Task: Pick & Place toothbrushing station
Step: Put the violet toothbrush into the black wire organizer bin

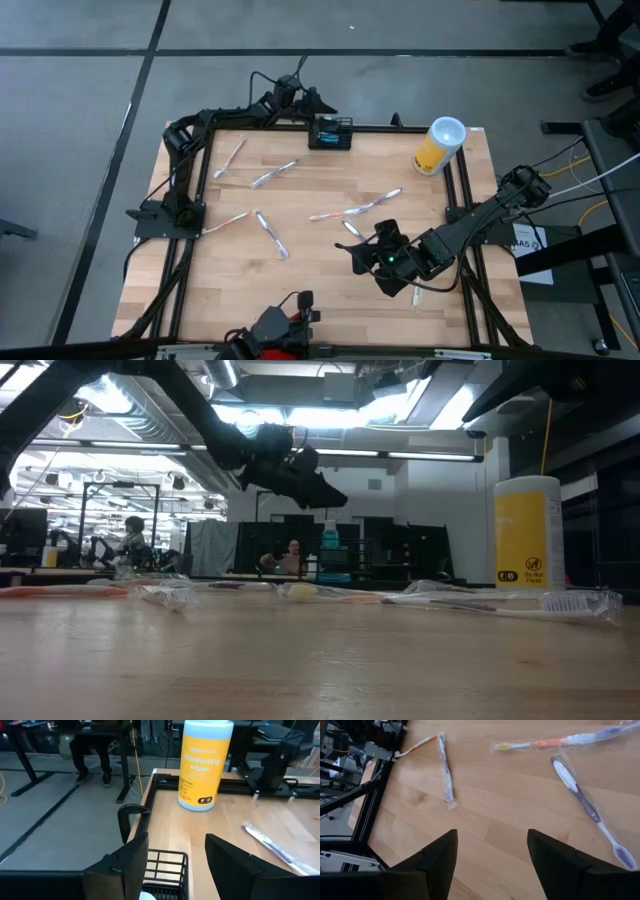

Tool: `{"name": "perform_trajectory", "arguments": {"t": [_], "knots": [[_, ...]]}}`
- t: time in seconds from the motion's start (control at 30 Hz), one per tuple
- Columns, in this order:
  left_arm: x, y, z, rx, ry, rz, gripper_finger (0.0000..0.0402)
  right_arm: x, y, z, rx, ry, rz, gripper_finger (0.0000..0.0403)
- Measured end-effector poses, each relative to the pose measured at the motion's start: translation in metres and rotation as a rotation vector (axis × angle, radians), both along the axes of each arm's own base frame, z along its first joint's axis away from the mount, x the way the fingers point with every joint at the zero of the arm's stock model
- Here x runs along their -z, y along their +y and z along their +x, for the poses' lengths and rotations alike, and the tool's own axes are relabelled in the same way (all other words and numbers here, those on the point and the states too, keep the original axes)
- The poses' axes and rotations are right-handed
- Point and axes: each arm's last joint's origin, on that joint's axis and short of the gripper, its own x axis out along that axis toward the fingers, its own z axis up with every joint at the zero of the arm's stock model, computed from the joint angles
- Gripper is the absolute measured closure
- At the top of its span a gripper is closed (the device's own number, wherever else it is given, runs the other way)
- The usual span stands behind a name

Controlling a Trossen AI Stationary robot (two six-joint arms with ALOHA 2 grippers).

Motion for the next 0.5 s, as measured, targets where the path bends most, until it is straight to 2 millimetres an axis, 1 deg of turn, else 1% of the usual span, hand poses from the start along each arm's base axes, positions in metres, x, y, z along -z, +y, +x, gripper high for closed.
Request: {"name": "perform_trajectory", "arguments": {"t": [0.07, 0.13, 0.2, 0.27, 0.37, 0.5], "knots": [[-0.013, -0.002, -0.007, -0.010, 0.016, 0.003, 0.0210, 0.000, 0.000, 0.000, -0.002, -0.008, -0.021, 0.0160], [-0.028, -0.006, -0.019, -0.017, 0.051, -0.002, 0.0211, -0.001, 0.001, 0.000, -0.014, -0.023, -0.046, 0.0160], [-0.044, -0.014, -0.035, -0.017, 0.112, -0.008, 0.0212, -0.002, 0.002, 0.001, -0.033, -0.035, -0.068, 0.0160], [-0.054, -0.024, -0.051, -0.019, 0.210, -0.033, 0.0212, -0.003, 0.003, 0.002, -0.056, -0.038, -0.088, 0.0160], [-0.054, -0.043, -0.073, -0.040, 0.430, -0.117, 0.0212, -0.003, 0.000, 0.004, -0.084, -0.029, -0.128, 0.0160], [-0.042, -0.071, -0.090, -0.078, 0.738, -0.233, 0.0213, -0.004, -0.005, 0.009, -0.110, -0.021, -0.169, 0.0160]]}}
